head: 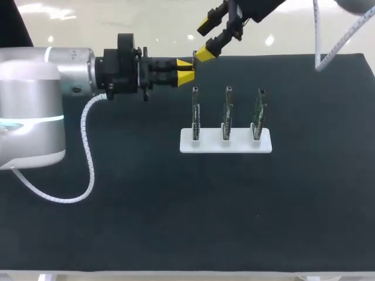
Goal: Pick up the optical module with the left hand, and insert it into the network port with the right hand.
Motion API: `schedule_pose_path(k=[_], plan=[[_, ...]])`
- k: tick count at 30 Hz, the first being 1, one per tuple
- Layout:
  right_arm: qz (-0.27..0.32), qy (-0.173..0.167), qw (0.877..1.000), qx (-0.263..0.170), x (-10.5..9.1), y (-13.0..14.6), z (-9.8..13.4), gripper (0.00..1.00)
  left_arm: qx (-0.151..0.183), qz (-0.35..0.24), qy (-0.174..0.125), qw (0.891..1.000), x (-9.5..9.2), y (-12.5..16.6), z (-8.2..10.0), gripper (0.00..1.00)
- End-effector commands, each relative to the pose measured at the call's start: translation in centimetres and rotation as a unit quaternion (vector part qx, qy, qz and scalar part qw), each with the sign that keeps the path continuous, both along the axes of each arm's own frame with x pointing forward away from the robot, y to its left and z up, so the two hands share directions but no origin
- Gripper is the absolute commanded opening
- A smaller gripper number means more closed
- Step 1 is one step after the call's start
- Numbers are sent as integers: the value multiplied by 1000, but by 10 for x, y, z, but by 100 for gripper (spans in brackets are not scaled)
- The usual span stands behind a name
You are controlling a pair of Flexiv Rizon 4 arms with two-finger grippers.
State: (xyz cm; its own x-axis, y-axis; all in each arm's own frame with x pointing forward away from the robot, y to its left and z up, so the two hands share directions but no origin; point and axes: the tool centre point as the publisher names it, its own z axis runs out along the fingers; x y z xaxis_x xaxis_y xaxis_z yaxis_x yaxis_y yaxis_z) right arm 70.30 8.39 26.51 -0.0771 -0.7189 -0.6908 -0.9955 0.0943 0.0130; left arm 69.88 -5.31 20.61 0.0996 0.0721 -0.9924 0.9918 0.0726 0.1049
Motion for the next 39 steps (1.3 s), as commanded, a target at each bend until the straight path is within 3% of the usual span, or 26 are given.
schedule_pose_path(k=[1, 11, 12, 14, 16, 19, 39], plan=[[-7, -8, 1000, 3, -4, 2, -6, 91, 0, 0, 0, 1000, 1, 0, 0, 0], [-12, -12, 1000, 13, -6, 5, -14, 81, 0, 0, 0, 1000, 1, 0, 0, 0], [-13, -12, 1000, 12, -6, 6, -14, 78, 0, 0, 0, 1000, 1, 0, 0, 0], [-14, -13, 1000, 12, -7, 7, -14, 59, 0, 0, 0, 1000, 1, 0, 0, 0], [-15, -12, 1000, 12, -7, 8, -13, 63, 0, 0, 0, 1000, 1, 0, 0, 0], [-16, -11, 1000, 12, -9, 8, -13, 51, 0, 0, 0, 1000, 1, 0, 0, 0], [-27, -23, 999, 14, -10, 18, -19, 37, 0, 0, 0, 1000, 1, 0, 0, 0]])
